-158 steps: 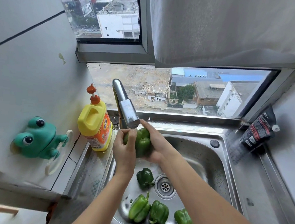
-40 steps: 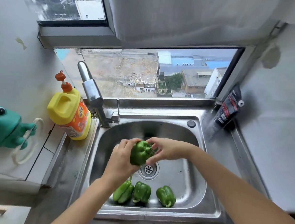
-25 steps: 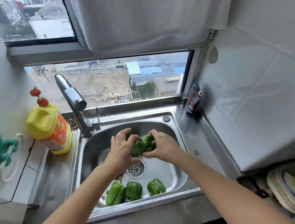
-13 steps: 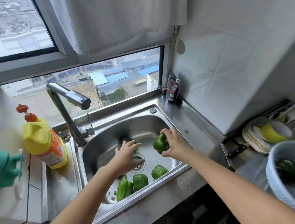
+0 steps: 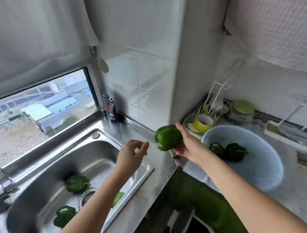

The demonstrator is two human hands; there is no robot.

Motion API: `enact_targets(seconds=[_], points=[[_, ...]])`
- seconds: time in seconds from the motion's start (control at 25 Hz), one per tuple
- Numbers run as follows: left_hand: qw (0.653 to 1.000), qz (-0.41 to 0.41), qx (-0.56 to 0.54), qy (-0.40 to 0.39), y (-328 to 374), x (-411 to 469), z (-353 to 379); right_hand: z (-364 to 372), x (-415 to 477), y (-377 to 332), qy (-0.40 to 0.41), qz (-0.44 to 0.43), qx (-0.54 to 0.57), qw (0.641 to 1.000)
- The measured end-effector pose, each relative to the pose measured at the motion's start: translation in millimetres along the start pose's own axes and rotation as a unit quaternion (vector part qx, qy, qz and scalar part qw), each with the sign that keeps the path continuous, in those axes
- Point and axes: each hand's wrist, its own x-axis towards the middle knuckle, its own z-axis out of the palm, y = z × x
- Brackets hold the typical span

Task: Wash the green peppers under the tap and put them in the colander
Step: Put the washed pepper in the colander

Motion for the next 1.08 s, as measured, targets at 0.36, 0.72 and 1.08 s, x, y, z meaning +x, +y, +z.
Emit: enact_targets(seconds=[0.36, 0.72, 1.08], points=[[0.966, 0.037, 0.013, -0.257, 73.6, 43.8, 184.3, -193.4, 16.4, -29.8, 0.183, -0.005, -0.217, 0.959], [0.950, 0.096, 0.093, -0.284, 61.1, 36.4, 222.7, -276.7, 37.8, 18.0, 0.214, 0.092, -0.588, 0.775], [0.951, 0.062, 0.072, -0.293, 62.5, 37.9, 224.0, -291.3, 56.6, 33.1, 0.259, 0.049, -0.610, 0.747]])
